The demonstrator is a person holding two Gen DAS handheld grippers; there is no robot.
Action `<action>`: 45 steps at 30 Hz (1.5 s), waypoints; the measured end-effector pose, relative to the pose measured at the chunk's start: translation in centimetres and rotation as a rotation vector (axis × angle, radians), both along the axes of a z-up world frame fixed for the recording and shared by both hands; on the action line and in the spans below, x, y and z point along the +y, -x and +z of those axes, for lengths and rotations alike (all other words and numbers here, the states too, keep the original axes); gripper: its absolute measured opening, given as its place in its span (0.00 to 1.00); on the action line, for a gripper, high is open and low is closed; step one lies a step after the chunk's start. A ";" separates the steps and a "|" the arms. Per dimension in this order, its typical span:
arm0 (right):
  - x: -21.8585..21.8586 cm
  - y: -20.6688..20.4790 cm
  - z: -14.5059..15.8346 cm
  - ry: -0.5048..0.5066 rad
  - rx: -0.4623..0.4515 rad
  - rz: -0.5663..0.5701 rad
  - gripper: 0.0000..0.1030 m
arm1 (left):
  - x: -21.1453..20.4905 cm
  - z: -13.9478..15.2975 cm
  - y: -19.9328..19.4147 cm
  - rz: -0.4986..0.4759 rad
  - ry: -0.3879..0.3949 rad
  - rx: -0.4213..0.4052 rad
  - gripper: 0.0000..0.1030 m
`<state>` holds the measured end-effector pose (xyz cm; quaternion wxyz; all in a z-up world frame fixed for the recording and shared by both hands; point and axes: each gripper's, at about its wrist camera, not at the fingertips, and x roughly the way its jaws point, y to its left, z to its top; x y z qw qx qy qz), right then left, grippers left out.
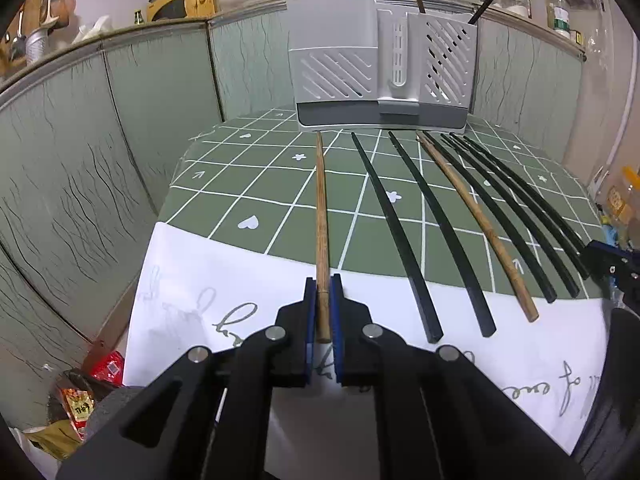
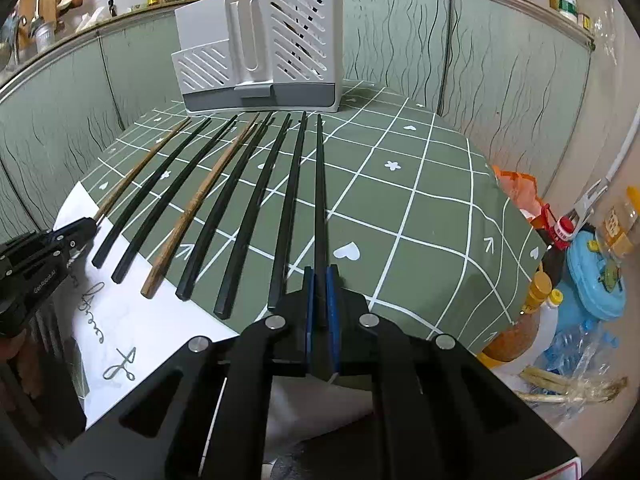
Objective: Organize utensils
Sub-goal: 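Lift both held chopsticks and carry them to the utensil holder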
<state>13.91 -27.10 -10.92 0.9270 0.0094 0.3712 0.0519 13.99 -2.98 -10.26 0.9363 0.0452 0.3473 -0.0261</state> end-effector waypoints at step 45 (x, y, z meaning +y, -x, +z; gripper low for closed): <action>-2.5 0.2 17.5 -0.082 -0.266 0.038 0.06 | 3.5 17.8 -1.6 -0.144 0.066 -0.152 0.08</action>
